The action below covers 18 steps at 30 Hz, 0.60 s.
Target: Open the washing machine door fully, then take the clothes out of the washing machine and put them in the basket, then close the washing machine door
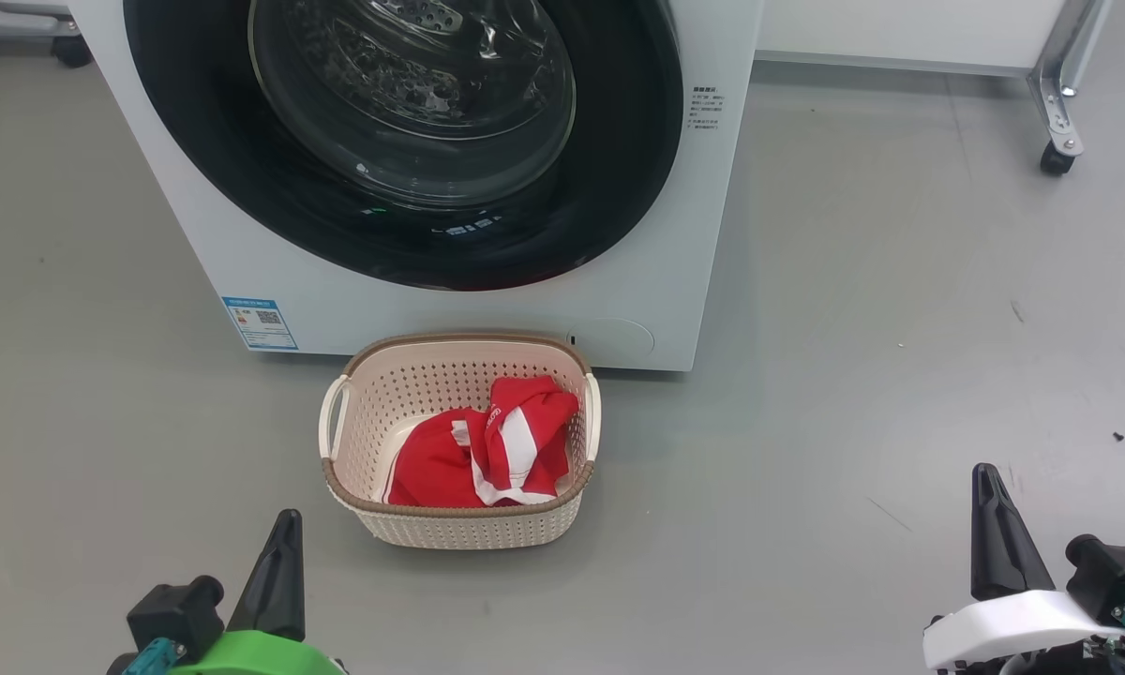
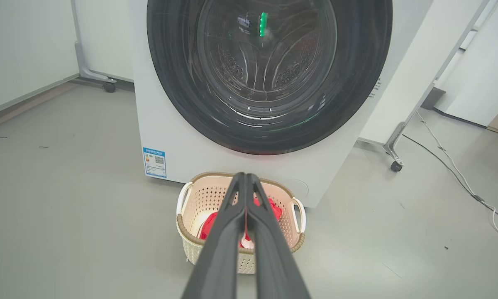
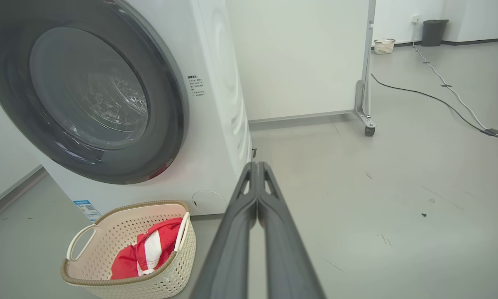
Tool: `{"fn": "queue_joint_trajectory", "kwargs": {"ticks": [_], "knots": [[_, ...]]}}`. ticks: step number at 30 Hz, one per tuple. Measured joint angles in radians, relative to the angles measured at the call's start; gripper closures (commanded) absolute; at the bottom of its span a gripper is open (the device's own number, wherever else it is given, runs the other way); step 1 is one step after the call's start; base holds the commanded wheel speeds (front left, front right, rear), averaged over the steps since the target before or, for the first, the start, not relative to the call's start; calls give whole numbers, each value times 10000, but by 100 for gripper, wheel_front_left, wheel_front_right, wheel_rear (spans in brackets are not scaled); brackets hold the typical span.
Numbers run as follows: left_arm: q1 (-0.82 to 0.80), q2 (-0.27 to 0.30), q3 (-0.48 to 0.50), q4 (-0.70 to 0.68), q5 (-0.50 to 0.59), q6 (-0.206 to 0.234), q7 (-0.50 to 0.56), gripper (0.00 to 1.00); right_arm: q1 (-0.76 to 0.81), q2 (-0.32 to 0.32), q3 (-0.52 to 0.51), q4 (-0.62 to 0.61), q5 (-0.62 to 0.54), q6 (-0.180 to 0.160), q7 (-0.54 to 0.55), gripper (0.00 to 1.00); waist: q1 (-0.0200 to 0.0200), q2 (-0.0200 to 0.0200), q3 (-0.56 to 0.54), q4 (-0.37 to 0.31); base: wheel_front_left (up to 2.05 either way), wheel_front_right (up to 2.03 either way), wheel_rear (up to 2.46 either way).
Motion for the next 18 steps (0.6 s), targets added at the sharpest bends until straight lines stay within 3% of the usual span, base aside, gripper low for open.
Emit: {"fn": "queue_joint_trajectory", "kwargs": {"ticks": [18], "knots": [[-1,0,198,-94,-2048,-2,489,100,-76,67,-238,188,2036,40,546,100,0,0,-26,-189,0,0,0]]}}
